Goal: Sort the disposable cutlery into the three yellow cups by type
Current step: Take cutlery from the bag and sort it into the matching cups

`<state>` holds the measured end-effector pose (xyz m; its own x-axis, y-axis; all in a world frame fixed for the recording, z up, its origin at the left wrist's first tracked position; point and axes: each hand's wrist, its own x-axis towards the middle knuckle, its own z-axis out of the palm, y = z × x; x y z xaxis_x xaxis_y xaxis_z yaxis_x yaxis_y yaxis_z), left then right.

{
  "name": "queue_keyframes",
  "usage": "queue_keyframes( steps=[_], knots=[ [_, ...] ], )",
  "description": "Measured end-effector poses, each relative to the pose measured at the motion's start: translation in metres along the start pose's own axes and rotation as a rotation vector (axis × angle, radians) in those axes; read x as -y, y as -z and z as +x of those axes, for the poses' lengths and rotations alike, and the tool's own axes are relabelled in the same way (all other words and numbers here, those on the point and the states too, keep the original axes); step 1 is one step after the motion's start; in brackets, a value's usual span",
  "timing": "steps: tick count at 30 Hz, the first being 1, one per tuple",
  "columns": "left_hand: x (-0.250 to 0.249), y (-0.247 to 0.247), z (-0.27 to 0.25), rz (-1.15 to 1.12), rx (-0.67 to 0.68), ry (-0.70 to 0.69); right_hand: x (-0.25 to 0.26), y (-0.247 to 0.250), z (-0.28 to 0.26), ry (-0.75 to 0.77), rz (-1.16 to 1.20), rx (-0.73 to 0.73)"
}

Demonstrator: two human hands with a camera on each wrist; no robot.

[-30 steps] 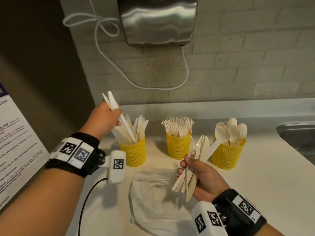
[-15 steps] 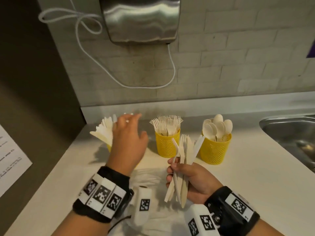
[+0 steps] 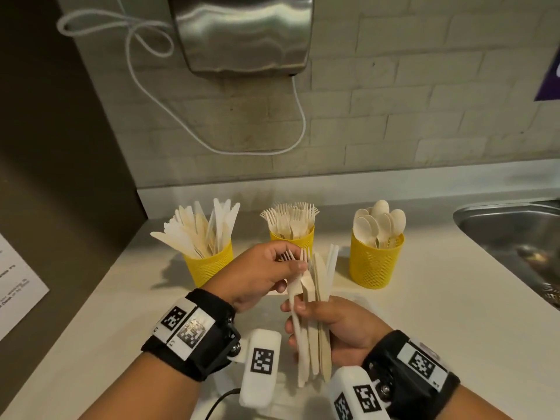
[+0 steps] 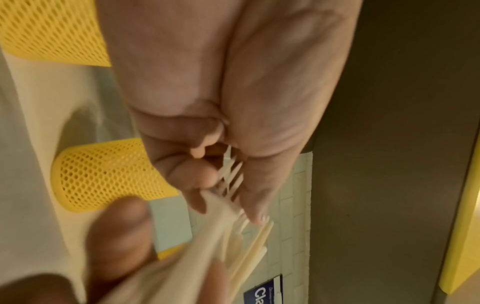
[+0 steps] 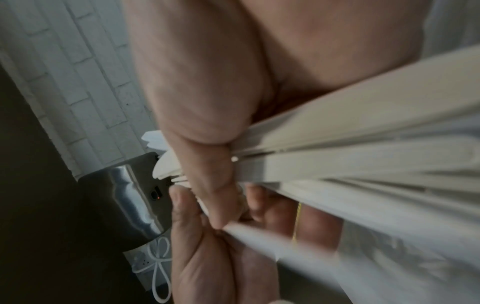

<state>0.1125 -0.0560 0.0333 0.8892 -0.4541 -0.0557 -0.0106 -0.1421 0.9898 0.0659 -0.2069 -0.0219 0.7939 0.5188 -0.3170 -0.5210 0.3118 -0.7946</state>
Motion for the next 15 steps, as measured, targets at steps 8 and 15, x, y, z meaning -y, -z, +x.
queue_keyframes(
  steps=[8, 15],
  knots=[
    [-0.025, 0.019, 0.016, 0.058, -0.231, -0.100, -0.001, 0.011, -0.008, 0.032, 0.085, -0.058],
    [-0.066, 0.048, 0.049, 0.413, -0.517, -0.366, 0.006, 0.023, -0.018, 0.093, 0.205, -0.178]
  ],
)
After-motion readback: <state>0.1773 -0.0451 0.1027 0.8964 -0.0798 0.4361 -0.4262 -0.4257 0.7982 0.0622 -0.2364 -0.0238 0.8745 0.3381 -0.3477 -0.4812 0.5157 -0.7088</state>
